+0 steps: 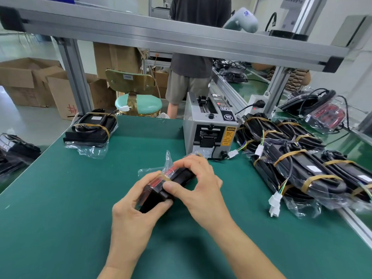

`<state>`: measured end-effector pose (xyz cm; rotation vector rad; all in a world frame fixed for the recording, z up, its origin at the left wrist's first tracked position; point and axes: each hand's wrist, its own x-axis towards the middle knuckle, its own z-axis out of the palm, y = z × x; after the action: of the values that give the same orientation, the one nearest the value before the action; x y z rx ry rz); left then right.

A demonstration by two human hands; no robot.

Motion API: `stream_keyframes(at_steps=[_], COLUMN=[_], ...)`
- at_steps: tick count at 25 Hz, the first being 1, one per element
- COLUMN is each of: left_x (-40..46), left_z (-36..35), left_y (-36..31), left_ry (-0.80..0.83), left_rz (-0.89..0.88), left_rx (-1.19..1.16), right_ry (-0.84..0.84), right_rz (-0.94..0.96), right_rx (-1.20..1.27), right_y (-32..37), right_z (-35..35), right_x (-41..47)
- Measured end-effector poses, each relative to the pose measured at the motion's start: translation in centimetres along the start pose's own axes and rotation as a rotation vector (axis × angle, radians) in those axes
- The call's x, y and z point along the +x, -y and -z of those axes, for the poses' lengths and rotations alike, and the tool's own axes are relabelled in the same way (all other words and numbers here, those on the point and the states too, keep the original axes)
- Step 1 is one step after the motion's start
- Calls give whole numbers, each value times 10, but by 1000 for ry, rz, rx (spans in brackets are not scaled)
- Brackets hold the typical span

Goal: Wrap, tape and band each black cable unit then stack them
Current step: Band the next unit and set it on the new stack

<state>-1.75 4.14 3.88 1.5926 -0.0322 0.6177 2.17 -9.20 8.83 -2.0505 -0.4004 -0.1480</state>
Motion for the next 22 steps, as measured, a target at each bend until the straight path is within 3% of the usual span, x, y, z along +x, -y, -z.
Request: stream_keyframes(at_steps=[6, 11, 13, 17, 22], left_x=[8, 11, 10, 19, 43], left_z=[30, 54, 51, 29, -5], left_y=[-1, -7, -18, -51, -67], left_ry=[118, 197, 188, 205, 249], left_rz=[10, 108, 67, -238, -61], left_rx=[-12, -123, 59, 593, 820], right_ry=[-38, 208, 217, 246, 132], right_rz=[28, -31, -61, -66, 97], right_rx=[-16, 99, 139, 201, 199], right_y=[-16, -33, -34, -35, -39], right_z=[14, 39, 39, 44, 37], right_x=[13, 32, 36, 45, 43])
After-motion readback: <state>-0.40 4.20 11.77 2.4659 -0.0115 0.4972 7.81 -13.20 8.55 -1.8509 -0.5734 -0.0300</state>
